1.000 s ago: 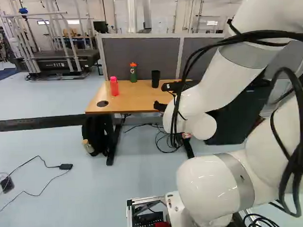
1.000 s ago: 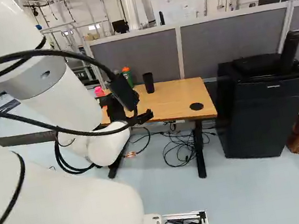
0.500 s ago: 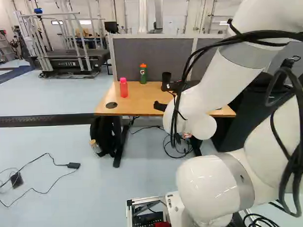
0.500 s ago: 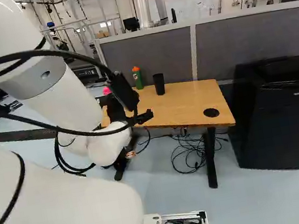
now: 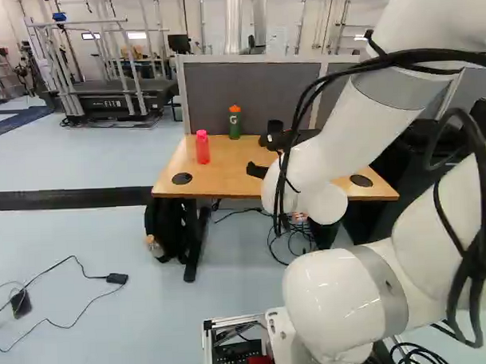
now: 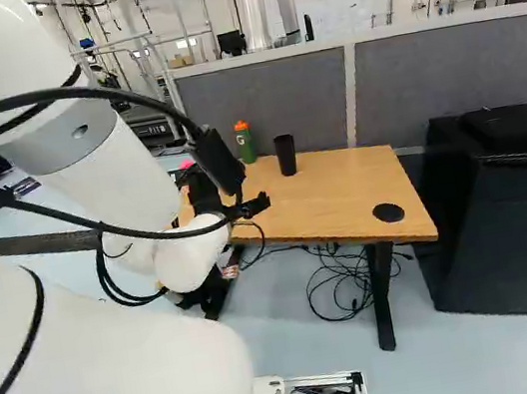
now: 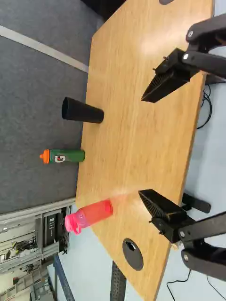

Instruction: Pick up the green bottle from the table

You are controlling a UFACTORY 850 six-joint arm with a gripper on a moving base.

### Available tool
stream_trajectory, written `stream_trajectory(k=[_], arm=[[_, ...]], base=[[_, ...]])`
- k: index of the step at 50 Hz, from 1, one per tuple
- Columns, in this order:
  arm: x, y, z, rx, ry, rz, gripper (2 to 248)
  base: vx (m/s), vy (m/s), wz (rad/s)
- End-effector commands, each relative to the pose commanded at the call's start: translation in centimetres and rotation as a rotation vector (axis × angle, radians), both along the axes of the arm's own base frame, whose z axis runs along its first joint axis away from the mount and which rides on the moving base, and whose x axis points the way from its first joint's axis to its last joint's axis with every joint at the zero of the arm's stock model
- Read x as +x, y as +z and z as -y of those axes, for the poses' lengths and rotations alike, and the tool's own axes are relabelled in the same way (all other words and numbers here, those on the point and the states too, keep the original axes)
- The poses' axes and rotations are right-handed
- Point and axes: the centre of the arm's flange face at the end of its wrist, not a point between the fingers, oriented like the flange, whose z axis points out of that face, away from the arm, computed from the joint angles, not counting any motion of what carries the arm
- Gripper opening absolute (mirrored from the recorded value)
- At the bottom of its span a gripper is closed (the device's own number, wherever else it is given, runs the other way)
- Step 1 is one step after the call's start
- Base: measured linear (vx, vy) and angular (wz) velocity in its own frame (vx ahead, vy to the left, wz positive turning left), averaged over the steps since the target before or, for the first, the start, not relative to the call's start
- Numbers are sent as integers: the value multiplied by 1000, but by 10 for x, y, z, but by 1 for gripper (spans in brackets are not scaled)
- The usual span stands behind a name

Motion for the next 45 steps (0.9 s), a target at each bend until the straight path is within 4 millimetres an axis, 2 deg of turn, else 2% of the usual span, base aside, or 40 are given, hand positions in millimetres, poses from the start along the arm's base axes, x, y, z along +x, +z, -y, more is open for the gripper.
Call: stream_trajectory(k=[45], arm=[[0,0,0,0,0,0,247]], base=[[165,54,-21]])
